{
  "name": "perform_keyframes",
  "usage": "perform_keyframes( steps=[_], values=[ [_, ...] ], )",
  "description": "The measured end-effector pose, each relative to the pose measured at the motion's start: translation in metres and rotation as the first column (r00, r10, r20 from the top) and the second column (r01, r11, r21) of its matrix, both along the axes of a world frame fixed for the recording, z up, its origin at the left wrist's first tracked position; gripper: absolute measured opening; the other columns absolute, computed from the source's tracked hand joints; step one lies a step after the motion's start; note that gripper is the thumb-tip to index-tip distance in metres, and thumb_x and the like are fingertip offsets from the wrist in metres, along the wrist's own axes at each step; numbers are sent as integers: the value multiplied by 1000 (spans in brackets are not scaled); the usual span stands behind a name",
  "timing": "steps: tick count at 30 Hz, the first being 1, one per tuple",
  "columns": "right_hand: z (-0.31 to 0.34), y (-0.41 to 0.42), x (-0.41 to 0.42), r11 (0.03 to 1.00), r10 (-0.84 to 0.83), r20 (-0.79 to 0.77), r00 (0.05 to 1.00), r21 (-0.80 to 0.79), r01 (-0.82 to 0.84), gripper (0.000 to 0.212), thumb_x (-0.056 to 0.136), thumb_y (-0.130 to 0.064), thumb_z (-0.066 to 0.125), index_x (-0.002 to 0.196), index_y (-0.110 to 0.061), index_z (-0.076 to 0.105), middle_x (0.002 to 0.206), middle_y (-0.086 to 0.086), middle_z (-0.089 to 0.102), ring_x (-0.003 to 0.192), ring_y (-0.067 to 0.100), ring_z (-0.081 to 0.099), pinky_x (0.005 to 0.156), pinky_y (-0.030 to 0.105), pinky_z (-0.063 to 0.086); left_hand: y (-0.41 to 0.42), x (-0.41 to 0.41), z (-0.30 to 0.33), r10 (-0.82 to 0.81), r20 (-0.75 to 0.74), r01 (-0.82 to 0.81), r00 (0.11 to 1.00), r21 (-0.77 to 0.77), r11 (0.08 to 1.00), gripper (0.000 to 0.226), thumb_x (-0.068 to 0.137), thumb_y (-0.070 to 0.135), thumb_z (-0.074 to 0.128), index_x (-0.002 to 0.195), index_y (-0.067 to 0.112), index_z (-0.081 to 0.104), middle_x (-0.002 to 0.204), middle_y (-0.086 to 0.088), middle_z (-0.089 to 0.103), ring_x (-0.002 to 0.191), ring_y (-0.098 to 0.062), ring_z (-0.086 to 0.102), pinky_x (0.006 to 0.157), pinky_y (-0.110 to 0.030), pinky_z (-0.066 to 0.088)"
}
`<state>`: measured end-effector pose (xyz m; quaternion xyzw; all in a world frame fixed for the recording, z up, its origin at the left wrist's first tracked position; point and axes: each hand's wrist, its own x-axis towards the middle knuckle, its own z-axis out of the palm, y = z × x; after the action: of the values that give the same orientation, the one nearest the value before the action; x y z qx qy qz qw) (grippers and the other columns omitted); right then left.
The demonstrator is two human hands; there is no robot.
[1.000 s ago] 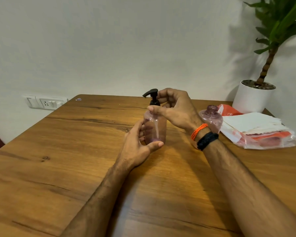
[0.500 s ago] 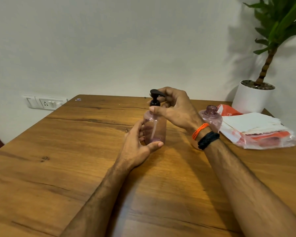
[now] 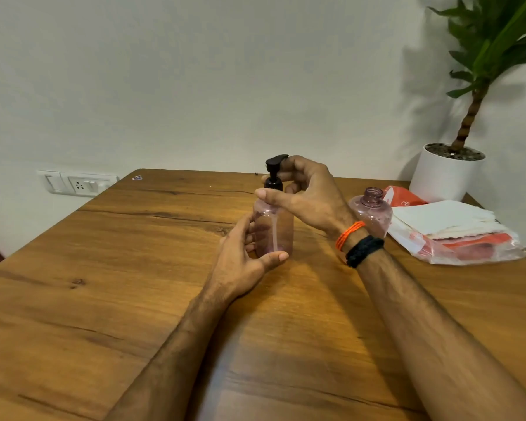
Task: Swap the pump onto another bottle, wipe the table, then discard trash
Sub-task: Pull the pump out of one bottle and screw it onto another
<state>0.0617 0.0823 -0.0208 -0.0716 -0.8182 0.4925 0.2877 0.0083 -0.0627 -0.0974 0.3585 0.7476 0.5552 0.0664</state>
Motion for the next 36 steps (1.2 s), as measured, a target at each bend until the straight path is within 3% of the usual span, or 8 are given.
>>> perform_keyframes(
  steps=[4,10,15,19,22,24,27,36],
  values=[
    [-2,-4,1,990,-130,-7,992,46,130,45,60,-47,86,95,-28,65,87,-16,65,72,-4,56,67,15,49,1,-1,-2,5,-8,-5,1000,-2,1000,84,68,29,86,139,25,44,126,5,63,112,-7,62,94,-27,55],
    [5,3,6,1000,20,38,999,23,-21,34,76,-24,81,107,-15,71,101,-3,75,88,13,69,86,40,57,1,-3,-3,4,4,-4,1000,-11,1000,83,67,31,86,138,28,44,126,8,62,112,-5,61,93,-22,54],
    [-1,-4,2,995,-86,39,996,59,83,51,61,-49,86,101,-22,68,93,-12,68,66,-2,51,64,17,44,0,-3,-3,-1,4,1,1000,-28,1000,84,69,33,85,140,25,41,130,3,60,115,-7,60,94,-25,53],
    [-3,-3,0,994,-104,29,994,47,102,42,61,-45,87,93,-25,68,83,-16,67,60,-8,52,59,10,43,1,-3,-3,4,-3,-4,1000,-36,999,85,69,33,85,141,25,41,131,3,60,117,-8,59,96,-28,53],
    [0,0,1,999,-24,50,998,28,23,35,70,-29,85,100,-17,72,94,-7,74,76,11,66,70,28,55,1,-2,-2,7,3,-7,1000,-24,1000,84,68,31,85,140,26,42,129,6,60,112,-4,60,87,-13,52],
    [2,2,3,1000,30,44,999,-6,-30,33,74,-17,82,105,-11,73,101,0,75,97,32,68,88,45,56,0,-2,-3,3,9,-3,1000,-17,1000,83,68,29,86,139,25,44,128,4,61,113,-6,61,92,-21,54],
    [6,2,6,996,81,23,996,-27,-80,34,76,-10,80,109,-8,71,105,3,75,102,23,70,96,46,53,-1,-2,-2,-6,23,6,1000,-16,1000,82,68,28,86,139,24,44,128,3,61,114,-8,61,96,-29,54],
    [28,-2,14,998,-22,-268,963,-66,4,32,78,-17,80,109,-15,72,101,-2,75,90,9,68,82,30,58,2,-4,-5,6,15,-6,1000,-21,1000,85,65,29,87,139,27,44,127,4,62,114,-8,62,99,-34,53]
  ],
)
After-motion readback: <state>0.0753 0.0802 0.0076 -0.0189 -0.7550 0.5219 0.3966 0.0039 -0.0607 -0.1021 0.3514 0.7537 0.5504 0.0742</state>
